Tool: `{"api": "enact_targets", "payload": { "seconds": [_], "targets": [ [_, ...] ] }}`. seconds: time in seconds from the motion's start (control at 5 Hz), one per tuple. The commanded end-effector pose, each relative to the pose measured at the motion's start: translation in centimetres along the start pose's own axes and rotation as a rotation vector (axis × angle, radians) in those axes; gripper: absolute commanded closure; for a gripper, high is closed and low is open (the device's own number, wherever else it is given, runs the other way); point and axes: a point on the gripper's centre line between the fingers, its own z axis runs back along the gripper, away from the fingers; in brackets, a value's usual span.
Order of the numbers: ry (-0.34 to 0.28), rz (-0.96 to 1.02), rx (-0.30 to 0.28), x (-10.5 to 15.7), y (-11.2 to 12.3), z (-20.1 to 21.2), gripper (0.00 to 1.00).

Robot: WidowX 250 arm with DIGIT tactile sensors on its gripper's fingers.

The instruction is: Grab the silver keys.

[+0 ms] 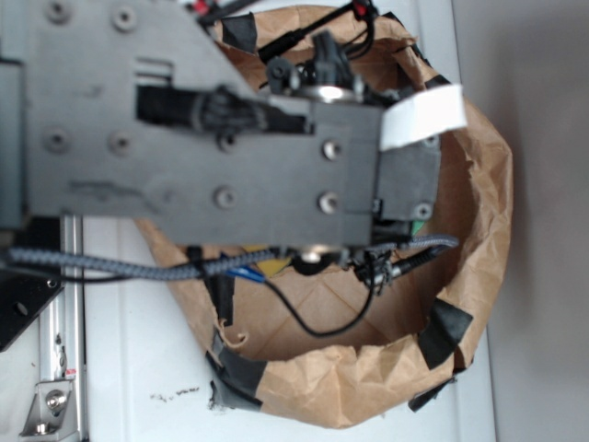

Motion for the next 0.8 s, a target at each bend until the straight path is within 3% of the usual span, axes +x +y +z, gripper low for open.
{"api": "enact_targets", "payload": {
  "seconds": [0.0, 0.4, 0.6],
  "targets": [
    [-0.034, 0.024, -0.004, 1.0, 1.0, 0.9, 0.00],
    [-0.034, 0.024, -0.004, 1.0, 1.0, 0.9, 0.00],
    [-0.086, -0.030, -0.014, -0.8, 0.8, -1.7, 0.00]
  ]
}}
